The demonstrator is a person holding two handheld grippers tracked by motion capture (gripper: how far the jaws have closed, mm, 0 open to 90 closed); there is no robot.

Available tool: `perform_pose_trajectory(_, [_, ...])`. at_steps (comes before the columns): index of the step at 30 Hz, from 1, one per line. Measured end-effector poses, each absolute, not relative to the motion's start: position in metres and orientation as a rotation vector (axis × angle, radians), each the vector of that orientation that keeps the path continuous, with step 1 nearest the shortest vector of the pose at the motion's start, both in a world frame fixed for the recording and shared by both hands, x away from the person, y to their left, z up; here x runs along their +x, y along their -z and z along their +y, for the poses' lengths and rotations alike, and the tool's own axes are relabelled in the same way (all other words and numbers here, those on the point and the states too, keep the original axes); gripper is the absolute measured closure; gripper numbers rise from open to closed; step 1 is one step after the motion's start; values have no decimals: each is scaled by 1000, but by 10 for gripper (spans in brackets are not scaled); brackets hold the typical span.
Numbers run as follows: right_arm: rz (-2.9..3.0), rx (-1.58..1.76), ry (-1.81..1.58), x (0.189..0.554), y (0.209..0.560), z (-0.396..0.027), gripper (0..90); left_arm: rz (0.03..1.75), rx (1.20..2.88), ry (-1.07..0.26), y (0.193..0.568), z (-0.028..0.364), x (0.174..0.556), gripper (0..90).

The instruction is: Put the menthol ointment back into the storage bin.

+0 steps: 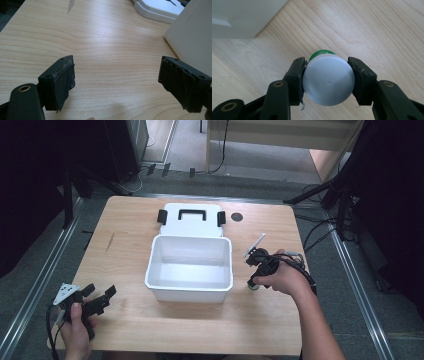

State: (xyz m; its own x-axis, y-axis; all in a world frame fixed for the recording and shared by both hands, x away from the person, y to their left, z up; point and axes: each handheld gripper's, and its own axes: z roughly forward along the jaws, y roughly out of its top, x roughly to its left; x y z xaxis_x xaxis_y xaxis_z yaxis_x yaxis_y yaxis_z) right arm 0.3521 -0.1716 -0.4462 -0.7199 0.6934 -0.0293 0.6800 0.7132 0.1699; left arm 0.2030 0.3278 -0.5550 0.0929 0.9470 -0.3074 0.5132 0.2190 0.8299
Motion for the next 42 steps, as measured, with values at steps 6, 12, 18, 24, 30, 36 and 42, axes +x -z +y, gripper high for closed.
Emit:
perform_pose_trajectory(6, [2808, 1137, -239, 355, 429, -169, 512, 1553, 1425, -579, 555, 328, 203, 145])
perform_pose_trajectory(12, [2794, 1142, -298, 358, 408, -164, 512, 1555, 1426, -578, 555, 328, 203, 145])
perform_pose_trajectory(18, [2782, 1108, -325, 360, 389, -154, 512, 1554, 1428, -576, 555, 328, 203, 145])
perform_pose_trajectory(24, [2767, 1077, -338, 362, 372, -143, 513, 1554, 1426, -575, 555, 328, 204, 144])
perform_pose_trajectory(30, [2762, 1045, -364, 363, 358, -131, 512, 1556, 1428, -574, 555, 328, 204, 145])
perform_pose_trajectory(36, [2775, 1017, -372, 364, 355, -118, 513, 1557, 1432, -573, 555, 328, 204, 145])
perform_pose_trajectory(42, [2786, 1006, -416, 366, 356, -109, 513, 1557, 1432, -572, 555, 328, 204, 145])
